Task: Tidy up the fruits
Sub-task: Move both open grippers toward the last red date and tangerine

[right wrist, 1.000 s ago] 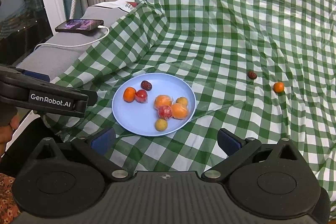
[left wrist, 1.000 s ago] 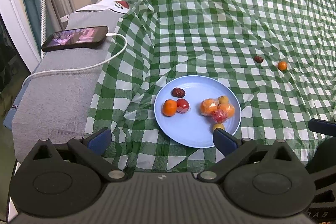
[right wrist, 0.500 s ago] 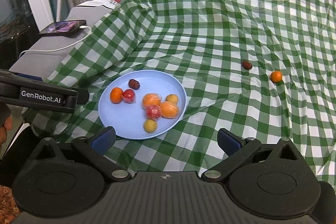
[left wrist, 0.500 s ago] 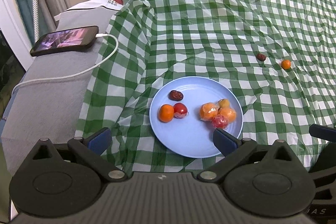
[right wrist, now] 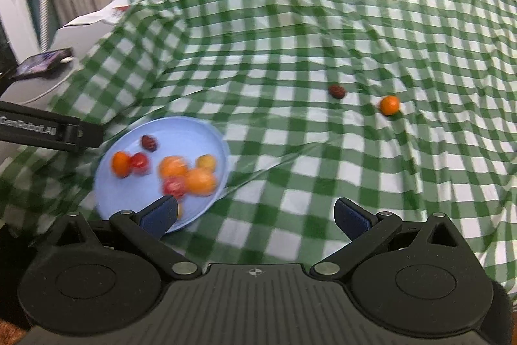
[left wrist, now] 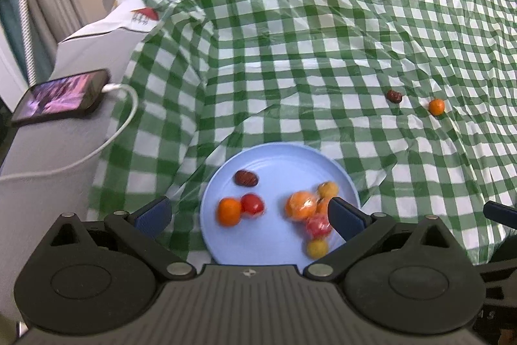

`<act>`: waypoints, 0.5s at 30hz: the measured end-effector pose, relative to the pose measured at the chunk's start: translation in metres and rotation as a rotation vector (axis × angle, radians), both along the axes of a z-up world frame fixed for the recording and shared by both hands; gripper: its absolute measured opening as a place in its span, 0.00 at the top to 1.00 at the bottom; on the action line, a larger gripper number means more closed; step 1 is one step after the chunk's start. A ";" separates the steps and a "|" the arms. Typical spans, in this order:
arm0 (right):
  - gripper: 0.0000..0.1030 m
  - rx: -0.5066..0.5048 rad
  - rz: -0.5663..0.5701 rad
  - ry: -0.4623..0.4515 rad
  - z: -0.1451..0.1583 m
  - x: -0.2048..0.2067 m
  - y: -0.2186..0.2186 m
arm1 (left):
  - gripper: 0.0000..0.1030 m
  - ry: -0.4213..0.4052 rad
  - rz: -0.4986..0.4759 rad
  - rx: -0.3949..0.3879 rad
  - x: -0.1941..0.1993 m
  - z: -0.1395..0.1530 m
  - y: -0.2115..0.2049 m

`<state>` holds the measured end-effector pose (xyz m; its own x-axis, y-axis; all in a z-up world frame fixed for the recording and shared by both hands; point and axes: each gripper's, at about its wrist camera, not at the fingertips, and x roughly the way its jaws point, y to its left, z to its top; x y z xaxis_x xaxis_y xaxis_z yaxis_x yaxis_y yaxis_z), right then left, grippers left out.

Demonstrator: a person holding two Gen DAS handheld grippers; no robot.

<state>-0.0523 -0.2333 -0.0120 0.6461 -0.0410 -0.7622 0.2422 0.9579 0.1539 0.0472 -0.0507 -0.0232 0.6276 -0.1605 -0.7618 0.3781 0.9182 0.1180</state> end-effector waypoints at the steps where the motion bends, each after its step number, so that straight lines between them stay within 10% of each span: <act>1: 0.01 -0.006 -0.015 -0.005 -0.002 0.002 -0.006 | 0.00 -0.001 -0.005 0.000 0.003 0.000 -0.005; 15: 0.09 -0.144 -0.255 -0.094 -0.061 0.062 -0.125 | 0.00 0.000 -0.163 -0.037 0.076 -0.019 -0.126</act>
